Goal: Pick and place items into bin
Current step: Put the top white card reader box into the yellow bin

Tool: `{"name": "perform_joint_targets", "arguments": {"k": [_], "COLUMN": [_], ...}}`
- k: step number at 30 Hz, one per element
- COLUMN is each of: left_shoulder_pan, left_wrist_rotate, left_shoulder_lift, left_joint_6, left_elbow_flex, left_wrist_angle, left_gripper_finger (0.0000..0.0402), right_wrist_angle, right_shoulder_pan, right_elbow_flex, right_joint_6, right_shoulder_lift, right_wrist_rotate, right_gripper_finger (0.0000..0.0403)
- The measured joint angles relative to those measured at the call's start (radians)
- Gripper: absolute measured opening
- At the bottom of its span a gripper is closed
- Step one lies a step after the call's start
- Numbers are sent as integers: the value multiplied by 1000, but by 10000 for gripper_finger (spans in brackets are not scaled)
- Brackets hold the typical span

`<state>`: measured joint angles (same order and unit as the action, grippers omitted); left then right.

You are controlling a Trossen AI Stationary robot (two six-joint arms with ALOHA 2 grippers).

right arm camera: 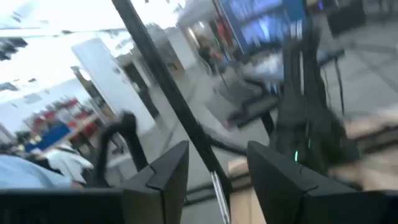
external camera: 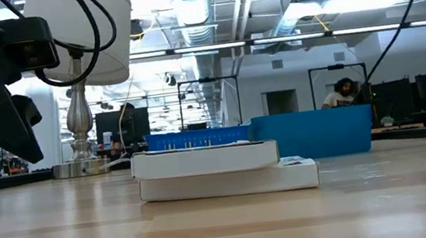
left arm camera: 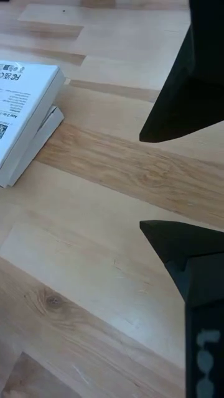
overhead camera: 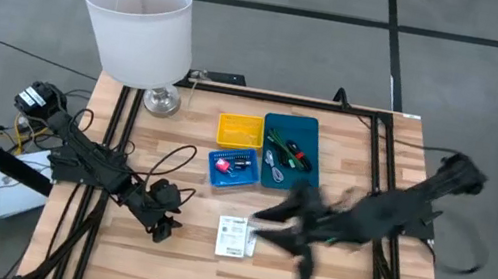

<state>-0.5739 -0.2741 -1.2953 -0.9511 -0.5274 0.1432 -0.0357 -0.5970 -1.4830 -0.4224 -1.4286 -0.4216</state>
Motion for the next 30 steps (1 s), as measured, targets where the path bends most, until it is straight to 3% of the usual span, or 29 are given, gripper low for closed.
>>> {"name": "perform_joint_targets", "arguments": {"k": [6, 15, 21, 30], "left_shoulder_pan": [0, 0, 0, 0], "left_wrist_rotate": [-32, -153, -216, -238], "left_shoulder_lift": [0, 0, 0, 0], "left_joint_6": [-37, -161, -200, -223], "left_elbow_flex": [0, 0, 0, 0], "left_wrist_angle": [-1, -3, -2, -3], "left_gripper_finger": [205, 205, 205, 205], "right_wrist_angle": [-84, -508, -790, -859], "right_shoulder_pan": [-33, 5, 22, -94], "right_elbow_flex": [-2, 1, 2, 1], "right_joint_6": [143, 195, 135, 66], "right_shoulder_lift": [177, 228, 154, -64], "right_wrist_rotate": [-20, -328, -329, -267], "right_gripper_finger": [138, 123, 109, 84]}}
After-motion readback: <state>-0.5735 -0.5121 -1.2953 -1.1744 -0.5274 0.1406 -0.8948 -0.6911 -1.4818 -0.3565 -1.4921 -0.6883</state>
